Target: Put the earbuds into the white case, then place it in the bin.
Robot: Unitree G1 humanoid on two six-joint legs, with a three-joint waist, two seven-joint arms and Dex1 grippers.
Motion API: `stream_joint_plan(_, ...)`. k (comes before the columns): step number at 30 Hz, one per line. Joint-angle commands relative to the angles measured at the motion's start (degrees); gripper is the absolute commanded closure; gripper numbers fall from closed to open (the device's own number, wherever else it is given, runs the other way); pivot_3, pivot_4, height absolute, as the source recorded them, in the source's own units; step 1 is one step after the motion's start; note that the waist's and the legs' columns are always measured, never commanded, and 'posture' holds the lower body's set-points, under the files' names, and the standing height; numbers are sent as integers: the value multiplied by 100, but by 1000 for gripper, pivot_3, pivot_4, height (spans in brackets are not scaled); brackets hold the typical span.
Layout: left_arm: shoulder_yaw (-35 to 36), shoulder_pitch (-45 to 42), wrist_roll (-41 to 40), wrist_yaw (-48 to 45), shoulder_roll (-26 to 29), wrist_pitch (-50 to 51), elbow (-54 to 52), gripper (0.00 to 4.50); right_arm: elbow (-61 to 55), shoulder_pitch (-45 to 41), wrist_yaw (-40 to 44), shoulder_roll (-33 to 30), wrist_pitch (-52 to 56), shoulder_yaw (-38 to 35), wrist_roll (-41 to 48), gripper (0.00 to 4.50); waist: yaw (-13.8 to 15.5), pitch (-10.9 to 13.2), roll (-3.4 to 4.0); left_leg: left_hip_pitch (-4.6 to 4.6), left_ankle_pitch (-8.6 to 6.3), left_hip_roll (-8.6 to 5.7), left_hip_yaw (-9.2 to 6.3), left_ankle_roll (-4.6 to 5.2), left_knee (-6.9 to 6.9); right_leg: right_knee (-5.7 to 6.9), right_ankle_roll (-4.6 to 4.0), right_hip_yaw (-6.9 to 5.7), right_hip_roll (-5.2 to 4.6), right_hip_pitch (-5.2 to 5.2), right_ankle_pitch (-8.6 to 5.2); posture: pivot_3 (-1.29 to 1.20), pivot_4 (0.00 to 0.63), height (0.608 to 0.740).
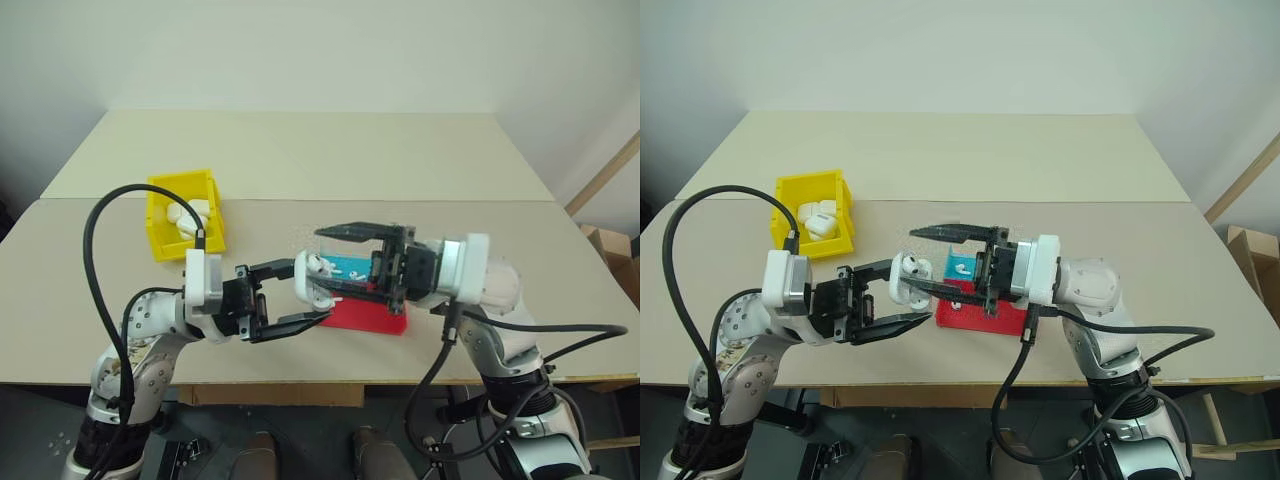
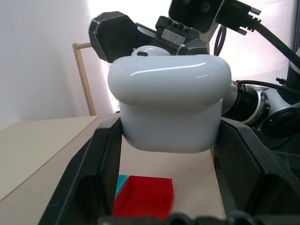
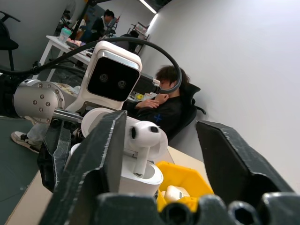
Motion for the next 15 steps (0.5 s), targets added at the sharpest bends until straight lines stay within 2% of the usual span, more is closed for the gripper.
stream_joint_plan(1, 84, -86, -137, -5, -86, -303, -236, 1752, 19, 43, 109, -84, -22, 72, -30, 1597, 0, 0, 0, 0, 0, 0, 0, 0, 0, 0, 0, 0, 0, 0, 0, 0, 150, 740)
stream_joint_plan(15, 115, -24, -180, -42, -51, -368, -182, 1752, -313, -129, 57, -514, 716, -272, 739, 1597, -3, 0, 0, 0, 0, 0, 0, 0, 0, 0, 0, 0, 0, 1, 0, 0, 150, 740)
